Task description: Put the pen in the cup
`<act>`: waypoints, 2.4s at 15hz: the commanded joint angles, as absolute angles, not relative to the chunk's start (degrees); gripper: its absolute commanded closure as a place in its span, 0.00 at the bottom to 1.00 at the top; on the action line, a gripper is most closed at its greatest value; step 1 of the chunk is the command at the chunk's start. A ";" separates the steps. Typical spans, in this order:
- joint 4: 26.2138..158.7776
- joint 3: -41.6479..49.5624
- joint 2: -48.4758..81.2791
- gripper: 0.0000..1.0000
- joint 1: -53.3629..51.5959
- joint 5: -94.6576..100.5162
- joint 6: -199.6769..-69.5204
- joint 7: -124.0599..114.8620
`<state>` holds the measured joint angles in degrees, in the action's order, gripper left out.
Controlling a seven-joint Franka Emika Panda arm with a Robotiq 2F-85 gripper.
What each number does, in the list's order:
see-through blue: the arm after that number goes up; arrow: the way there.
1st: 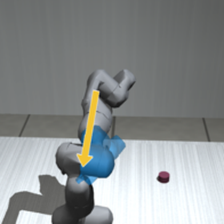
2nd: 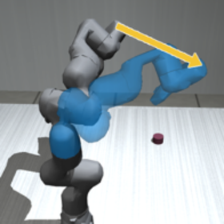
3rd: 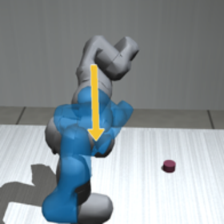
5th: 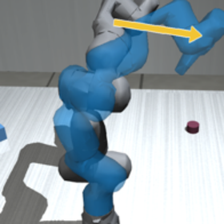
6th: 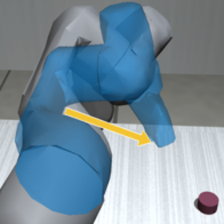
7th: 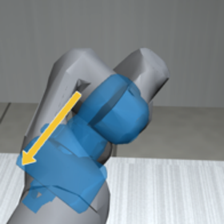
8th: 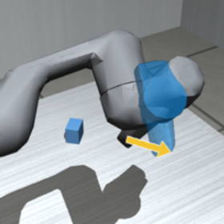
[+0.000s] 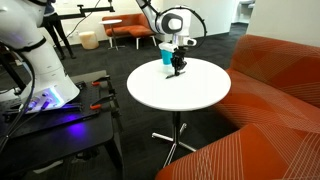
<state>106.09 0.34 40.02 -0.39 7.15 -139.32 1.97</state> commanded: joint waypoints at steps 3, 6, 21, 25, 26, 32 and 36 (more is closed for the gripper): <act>108.40 1.40 32.93 0.97 -1.01 6.97 -129.15 0.90; 108.80 1.98 29.37 0.97 -1.64 8.34 -124.27 0.00; 112.56 1.00 16.70 0.97 -1.11 10.10 -125.13 -1.44; 110.40 0.99 18.13 0.90 -1.21 9.90 -123.37 -0.34; 110.66 0.96 17.78 0.90 -1.21 9.90 -123.37 -0.33; 111.36 0.38 17.78 0.97 -0.94 8.23 -125.99 -0.05; 112.67 -1.21 17.54 0.97 -0.27 1.06 -131.82 1.06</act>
